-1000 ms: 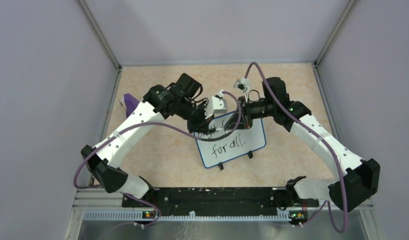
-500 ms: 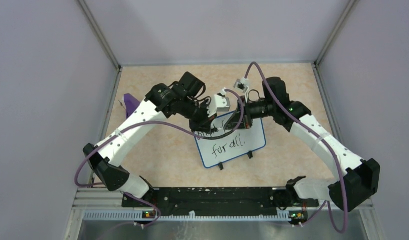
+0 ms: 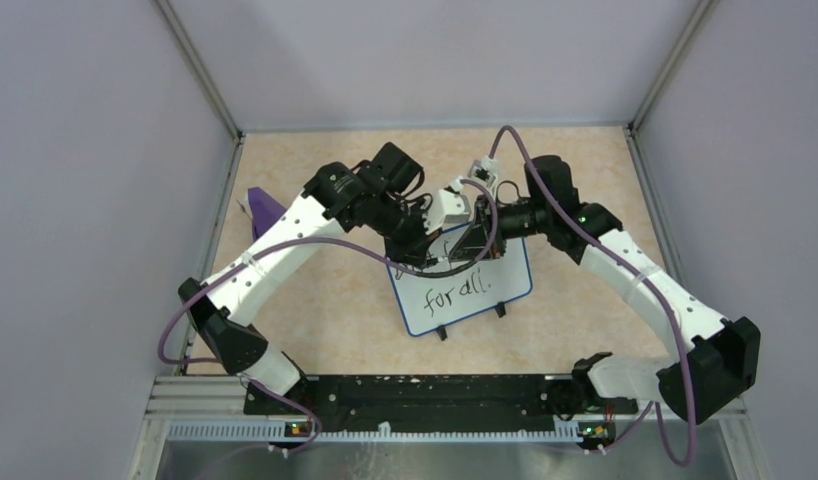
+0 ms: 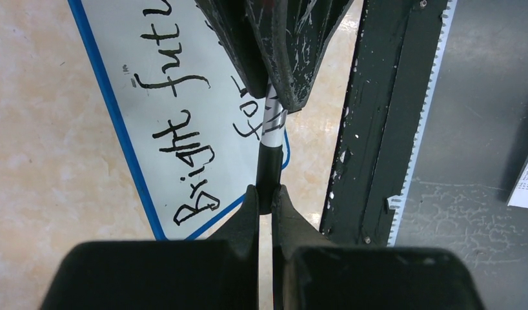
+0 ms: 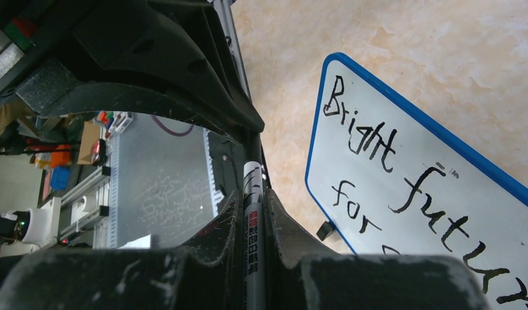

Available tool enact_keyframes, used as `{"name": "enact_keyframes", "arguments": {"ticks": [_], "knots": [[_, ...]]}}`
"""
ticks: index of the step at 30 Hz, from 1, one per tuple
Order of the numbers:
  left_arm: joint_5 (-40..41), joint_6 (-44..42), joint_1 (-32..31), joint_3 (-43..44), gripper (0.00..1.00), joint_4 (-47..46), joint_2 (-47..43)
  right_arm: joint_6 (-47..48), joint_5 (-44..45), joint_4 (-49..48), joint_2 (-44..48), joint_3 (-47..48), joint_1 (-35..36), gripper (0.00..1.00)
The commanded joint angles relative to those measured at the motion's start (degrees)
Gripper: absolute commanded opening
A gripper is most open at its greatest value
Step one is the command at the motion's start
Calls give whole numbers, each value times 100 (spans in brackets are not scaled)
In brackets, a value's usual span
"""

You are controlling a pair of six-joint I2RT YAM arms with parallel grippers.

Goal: Write a sentence on the whiteboard
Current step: Insert the whiteboard marker into the pen cap.

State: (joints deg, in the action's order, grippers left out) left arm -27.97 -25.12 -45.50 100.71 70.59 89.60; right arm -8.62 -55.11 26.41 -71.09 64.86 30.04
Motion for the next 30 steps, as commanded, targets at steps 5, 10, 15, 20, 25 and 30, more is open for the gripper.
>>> {"name": "enact_keyframes", "arguments": {"ticks": [5, 10, 15, 20, 25, 30], "knots": [[-519, 379, -90, 295, 0, -1933, -210, -55, -266, -295, -80, 129, 20, 0], [-761, 378, 195, 201, 28, -1835, -423, -233, -383, -442, 22, 169, -247, 0], [-1529, 666, 909, -110, 61, -2029, -656, -487, -500, -653, 125, 300, -651, 0], [-2993, 1246, 1856, -400, 74, -2232, -678, -719, -660, -825, 174, 440, -789, 0], [-3239, 1088, 1819, -786, 78, -2436, -774, -762, -901, -871, 157, 433, -782, 0], [-2794, 563, 1420, -651, 75, -2011, -629, -553, -904, -579, 111, 381, -640, 0]]}}
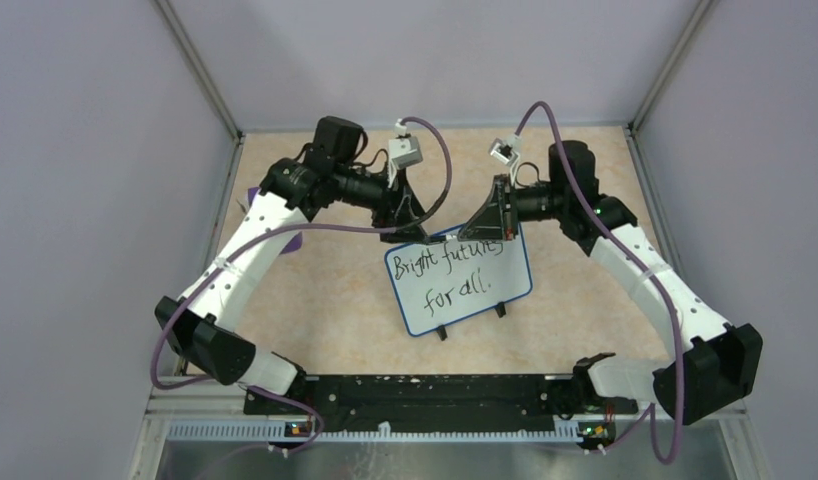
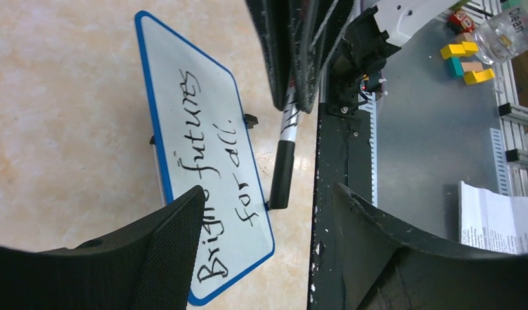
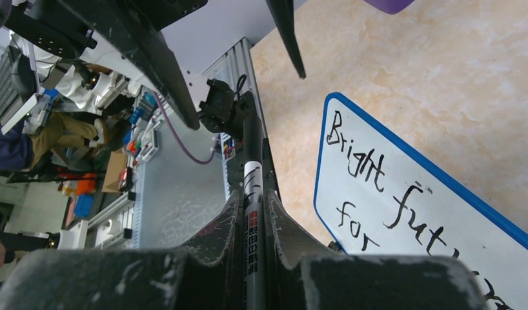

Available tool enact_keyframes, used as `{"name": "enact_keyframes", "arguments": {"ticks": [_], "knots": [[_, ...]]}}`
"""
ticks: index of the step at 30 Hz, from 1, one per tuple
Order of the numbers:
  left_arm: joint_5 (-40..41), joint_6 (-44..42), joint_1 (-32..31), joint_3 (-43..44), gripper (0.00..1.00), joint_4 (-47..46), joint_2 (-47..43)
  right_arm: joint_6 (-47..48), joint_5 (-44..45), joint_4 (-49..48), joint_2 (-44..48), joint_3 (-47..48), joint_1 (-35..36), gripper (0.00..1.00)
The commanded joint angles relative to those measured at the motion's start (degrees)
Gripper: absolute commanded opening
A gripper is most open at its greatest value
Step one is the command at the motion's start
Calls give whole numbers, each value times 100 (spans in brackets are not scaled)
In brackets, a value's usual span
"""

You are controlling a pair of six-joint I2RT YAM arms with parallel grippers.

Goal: Write a sentence on the whiteboard
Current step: Insert the whiteboard marker into the pen cap, then pass from the right arm to the left

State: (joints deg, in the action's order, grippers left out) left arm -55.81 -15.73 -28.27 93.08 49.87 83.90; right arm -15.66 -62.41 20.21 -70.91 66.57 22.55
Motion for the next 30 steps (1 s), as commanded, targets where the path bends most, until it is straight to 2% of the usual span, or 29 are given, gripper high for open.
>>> {"name": "enact_keyframes", "arguments": {"ticks": [1, 5, 11, 14, 19, 21, 24, 27, 28, 30], "knots": [[92, -427, -390, 107, 75, 94, -39, 218, -149, 119, 71, 208, 162, 0], [434, -645, -696, 178, 70, 296, 150, 402, -105, 304, 40, 236, 400, 0], [841, -938, -1062, 312, 57, 619, 359, 599, -26, 496, -8, 324, 538, 0], [1009, -993, -1132, 290, 44, 619, 360, 627, 9, 515, -27, 323, 564, 0], [1073, -742, -1130, 218, 8, 492, 318, 625, 166, 545, -57, 383, 567, 1], [1148, -536, -1079, 189, 0, 435, 289, 646, 261, 609, -89, 493, 501, 14], [871, -261, -731, -13, 0, 195, 168, 498, 321, 515, -98, 612, 197, 39], [531, 118, -60, -149, 0, -109, 103, 331, 298, 375, -84, 730, -212, 56], [491, 284, 198, -192, 0, -294, 94, 320, 323, 338, -62, 769, -351, 64], [624, 549, 737, -290, 0, -523, 69, 302, 437, 303, -9, 795, -609, 73]]}}
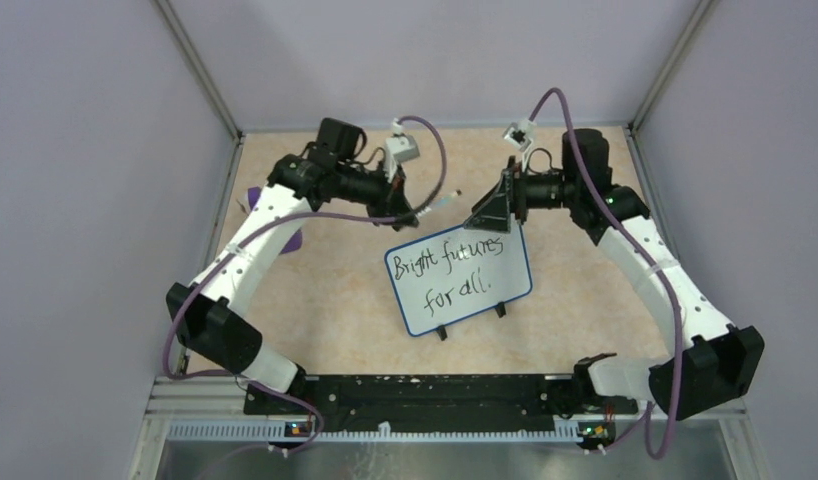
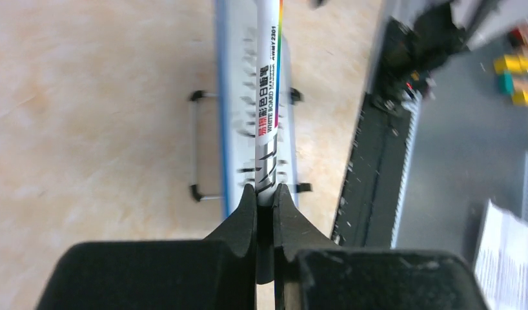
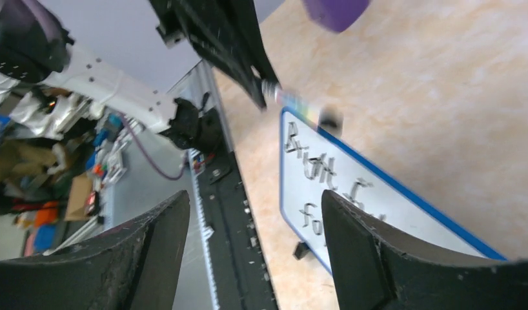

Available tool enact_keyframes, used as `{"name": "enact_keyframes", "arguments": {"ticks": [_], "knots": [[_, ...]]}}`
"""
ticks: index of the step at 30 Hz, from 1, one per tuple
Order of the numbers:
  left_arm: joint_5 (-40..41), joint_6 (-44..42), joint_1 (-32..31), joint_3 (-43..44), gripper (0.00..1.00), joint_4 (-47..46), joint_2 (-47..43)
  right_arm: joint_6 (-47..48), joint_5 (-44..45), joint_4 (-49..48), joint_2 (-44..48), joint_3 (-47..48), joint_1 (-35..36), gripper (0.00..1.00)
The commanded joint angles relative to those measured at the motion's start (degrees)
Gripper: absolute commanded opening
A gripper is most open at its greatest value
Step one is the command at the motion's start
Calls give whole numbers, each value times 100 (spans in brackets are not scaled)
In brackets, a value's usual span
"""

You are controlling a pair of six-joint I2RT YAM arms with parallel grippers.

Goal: Write a sentence on the whiteboard
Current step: Pass from the right arm to the left, then put down the whiteboard marker at the center of the board.

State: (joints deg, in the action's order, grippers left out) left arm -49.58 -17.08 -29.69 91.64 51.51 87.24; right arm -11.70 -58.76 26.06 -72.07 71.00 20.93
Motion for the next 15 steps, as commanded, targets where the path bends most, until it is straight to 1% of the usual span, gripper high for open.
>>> {"name": "enact_keyframes", "arguments": {"ticks": [1, 4, 6, 9, 11, 13, 15], "knots": [[213, 781, 1078, -206, 0, -775, -277, -93, 138, -290, 122, 350, -578, 76], [829, 738, 1584, -441, 0, -809, -302, -89, 163, -295, 155, 253, -1156, 78], [1330, 622, 1916, -751, 0, -793, -341, 48, 155, -200, 177, 135, -1497, 78], [1675, 203, 2390, -1040, 0, -584, -278, 292, 35, -13, 239, -82, -1998, 78], [2261, -72, 2451, -1365, 1, -490, -254, 555, 24, 199, 299, -179, -2311, 78], [2621, -239, 2493, -1857, 2, -587, -237, 857, 95, 415, 328, -243, -2519, 78], [2812, -389, 2495, -2324, 7, -709, -172, 1093, 199, 574, 355, -301, -2661, 78]]}}
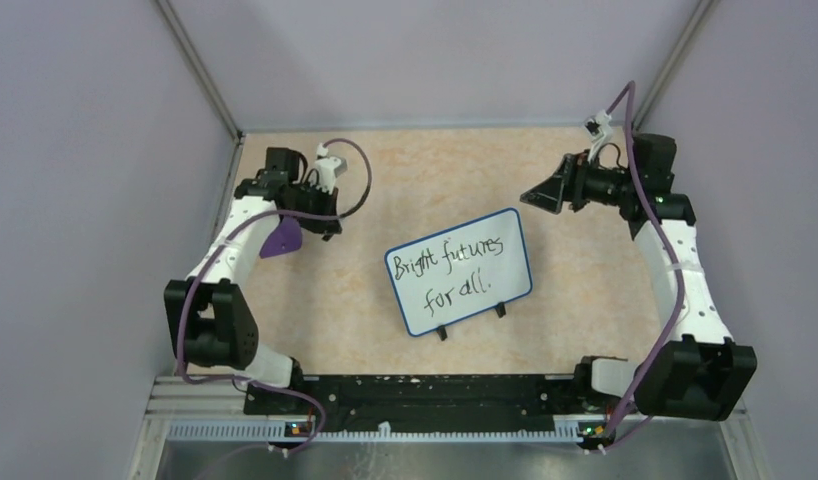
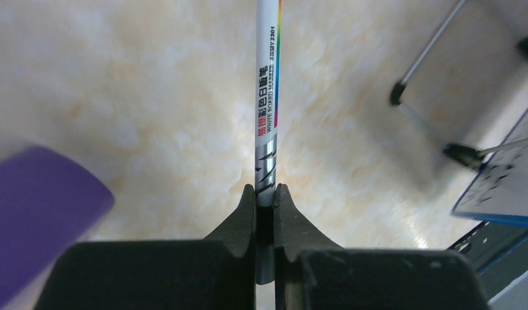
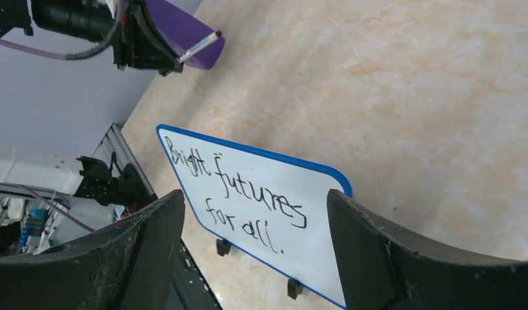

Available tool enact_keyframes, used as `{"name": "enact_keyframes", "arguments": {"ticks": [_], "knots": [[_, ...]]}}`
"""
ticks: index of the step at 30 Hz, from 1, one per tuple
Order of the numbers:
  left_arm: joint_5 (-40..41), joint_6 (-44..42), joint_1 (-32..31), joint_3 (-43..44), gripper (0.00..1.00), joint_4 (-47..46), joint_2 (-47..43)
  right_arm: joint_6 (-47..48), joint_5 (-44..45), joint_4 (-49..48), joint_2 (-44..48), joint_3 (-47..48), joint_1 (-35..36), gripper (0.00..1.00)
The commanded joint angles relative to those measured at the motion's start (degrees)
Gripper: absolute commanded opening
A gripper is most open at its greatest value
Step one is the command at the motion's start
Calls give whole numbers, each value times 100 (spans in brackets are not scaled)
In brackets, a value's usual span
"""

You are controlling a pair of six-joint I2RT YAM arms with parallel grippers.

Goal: Write a sentence on the whiteboard
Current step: Put down the whiteboard marker at the center of the board.

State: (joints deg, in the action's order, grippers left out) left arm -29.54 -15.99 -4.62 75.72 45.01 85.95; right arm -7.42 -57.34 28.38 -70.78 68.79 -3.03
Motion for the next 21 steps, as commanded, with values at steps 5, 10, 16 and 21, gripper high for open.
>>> {"name": "enact_keyframes", "arguments": {"ticks": [5, 10, 16, 21], "knots": [[983, -457, -12, -1352, 10, -147, 452, 1038, 179, 507, 266, -330, -434, 78], [1269, -511, -12, -1857, 10, -643, 616, 1191, 271, 559, 319, -486, -449, 78], [1455, -742, -12, -2136, 16, -878, 885, 1366, 349, 668, 353, -562, -444, 78], [1458, -776, -12, -2209, 34, -949, 1033, 1402, 372, 708, 372, -572, -444, 78]]}}
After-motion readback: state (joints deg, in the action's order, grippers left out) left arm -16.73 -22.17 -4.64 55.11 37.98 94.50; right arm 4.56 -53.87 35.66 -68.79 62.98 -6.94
